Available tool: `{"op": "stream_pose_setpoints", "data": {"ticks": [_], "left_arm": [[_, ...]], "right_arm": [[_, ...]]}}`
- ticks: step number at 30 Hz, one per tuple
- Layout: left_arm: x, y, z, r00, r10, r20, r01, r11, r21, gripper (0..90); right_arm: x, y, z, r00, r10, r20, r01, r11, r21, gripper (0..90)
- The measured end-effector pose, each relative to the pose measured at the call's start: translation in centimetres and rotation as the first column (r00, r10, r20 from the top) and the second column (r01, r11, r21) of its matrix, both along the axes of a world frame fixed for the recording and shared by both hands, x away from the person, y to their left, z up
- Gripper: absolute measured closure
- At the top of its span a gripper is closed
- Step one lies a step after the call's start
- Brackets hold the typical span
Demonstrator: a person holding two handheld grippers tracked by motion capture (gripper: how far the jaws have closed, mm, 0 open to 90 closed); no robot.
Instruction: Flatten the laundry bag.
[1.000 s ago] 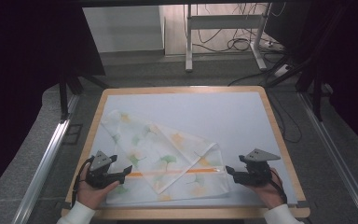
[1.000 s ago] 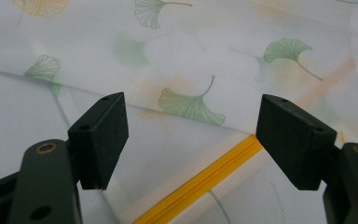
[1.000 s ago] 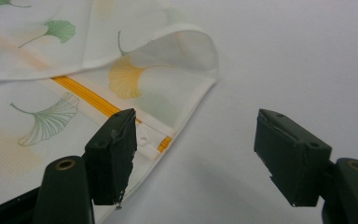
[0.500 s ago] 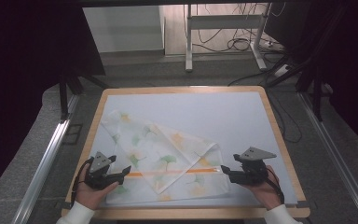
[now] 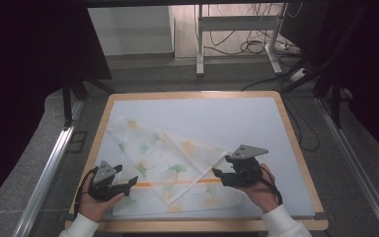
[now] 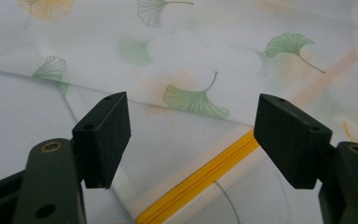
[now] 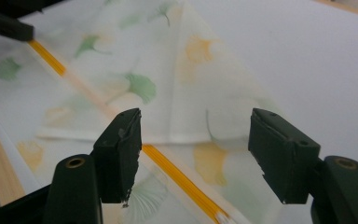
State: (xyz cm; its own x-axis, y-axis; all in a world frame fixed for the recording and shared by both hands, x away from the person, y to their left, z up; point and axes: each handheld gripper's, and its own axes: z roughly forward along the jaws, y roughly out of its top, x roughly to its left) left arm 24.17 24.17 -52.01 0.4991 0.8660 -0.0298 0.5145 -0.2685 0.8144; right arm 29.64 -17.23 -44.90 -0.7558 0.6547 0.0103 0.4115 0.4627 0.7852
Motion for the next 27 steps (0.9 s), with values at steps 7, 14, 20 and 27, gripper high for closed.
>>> {"op": "stream_pose_setpoints", "data": {"ticks": [7, 14, 20, 27], "left_arm": [[0.0, -0.2, 0.0, 0.9999, -0.009, -0.007, 0.009, 0.9999, 0.004, 27.3], [0.0, -0.2, 0.1, 1.0, -0.001, -0.007, 0.001, 1.0, 0.001, 27.4], [0.0, -0.2, 0.0, 0.9999, -0.002, -0.01, 0.002, 1.0, 0.002, 27.4], [-0.2, -0.1, 0.1, 0.9994, -0.029, -0.021, 0.028, 0.9986, -0.044, 27.0]], "right_arm": [[0.1, 0.6, -1.1, 0.9996, 0.013, -0.025, -0.013, 0.9999, -0.002, 35.0], [-0.2, 1.5, -1.2, 0.9998, 0.017, -0.007, -0.017, 0.9999, 0.001, 35.8], [-0.3, 2.6, -1.5, 0.9982, 0.057, -0.019, -0.057, 0.9983, -0.011, 35.9], [-0.5, 3.7, -1.7, 0.997, 0.073, -0.026, -0.073, 0.9973, -0.009, 35.7]]}}
